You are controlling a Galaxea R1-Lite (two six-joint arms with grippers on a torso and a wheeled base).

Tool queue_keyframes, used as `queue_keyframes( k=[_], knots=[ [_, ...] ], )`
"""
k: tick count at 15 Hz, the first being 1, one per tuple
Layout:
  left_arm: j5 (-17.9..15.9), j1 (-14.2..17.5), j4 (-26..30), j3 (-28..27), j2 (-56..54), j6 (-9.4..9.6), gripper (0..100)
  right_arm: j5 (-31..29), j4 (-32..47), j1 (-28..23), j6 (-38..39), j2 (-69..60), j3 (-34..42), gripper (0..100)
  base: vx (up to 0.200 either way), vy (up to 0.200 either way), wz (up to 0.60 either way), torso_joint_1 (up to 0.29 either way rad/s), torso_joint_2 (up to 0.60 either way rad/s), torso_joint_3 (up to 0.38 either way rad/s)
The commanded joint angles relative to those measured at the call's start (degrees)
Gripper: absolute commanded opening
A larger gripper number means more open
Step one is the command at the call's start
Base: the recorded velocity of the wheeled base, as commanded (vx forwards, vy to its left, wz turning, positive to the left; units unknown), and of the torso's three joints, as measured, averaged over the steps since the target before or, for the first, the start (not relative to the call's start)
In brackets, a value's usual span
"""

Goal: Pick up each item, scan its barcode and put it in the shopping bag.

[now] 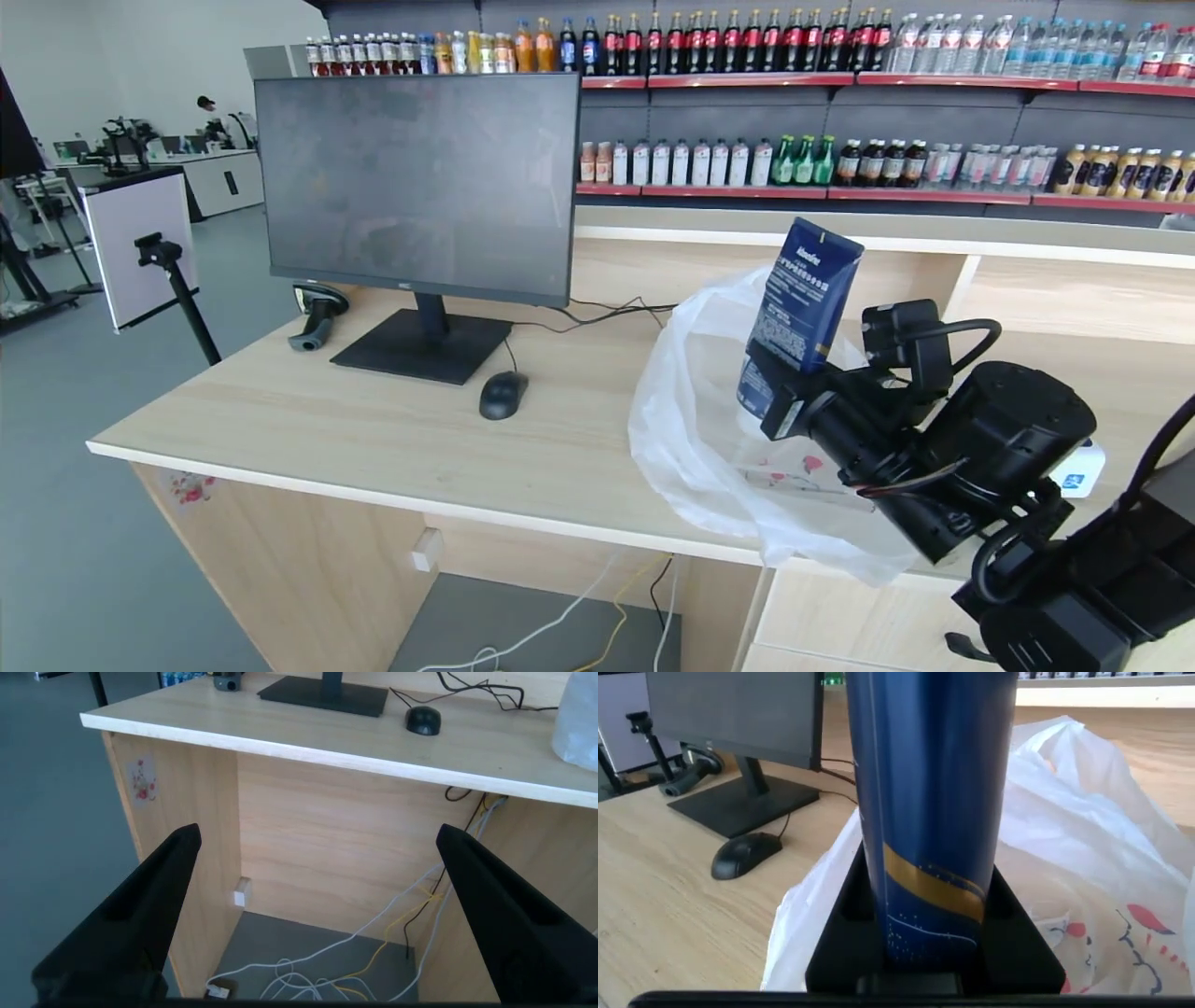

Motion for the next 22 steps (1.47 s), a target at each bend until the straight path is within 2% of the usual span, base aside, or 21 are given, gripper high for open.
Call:
queue_keyframes(
  k=[1, 4, 14, 22],
  knots=[
    [0.00, 0.01, -0.01, 0.01, -0.01, -0.02, 100, -0.01, -0.08, -0.66, 0.04, 0.95, -0.91, 0, 0.000, 0.000, 0.00, 0.000, 0.00, 0.000],
    [0.00, 0.01, -0.01, 0.01, -0.01, -0.02, 100, 0.08, -0.08, -0.66, -0.05, 3.50, -2.14, 0, 0.000, 0.000, 0.00, 0.000, 0.00, 0.000],
    [0.00, 0.01, -0.01, 0.01, -0.01, -0.02, 100, 0.34, -0.08, -1.01, -1.90, 15.19, -13.56, 0, 0.000, 0.000, 0.00, 0.000, 0.00, 0.000],
    [0.00, 0.01, -0.01, 0.01, -0.01, -0.02, 100, 0.43, -0.08, -0.92, -1.72, 16.77, -12.33, 0, 0.000, 0.000, 0.00, 0.000, 0.00, 0.000]
  ],
)
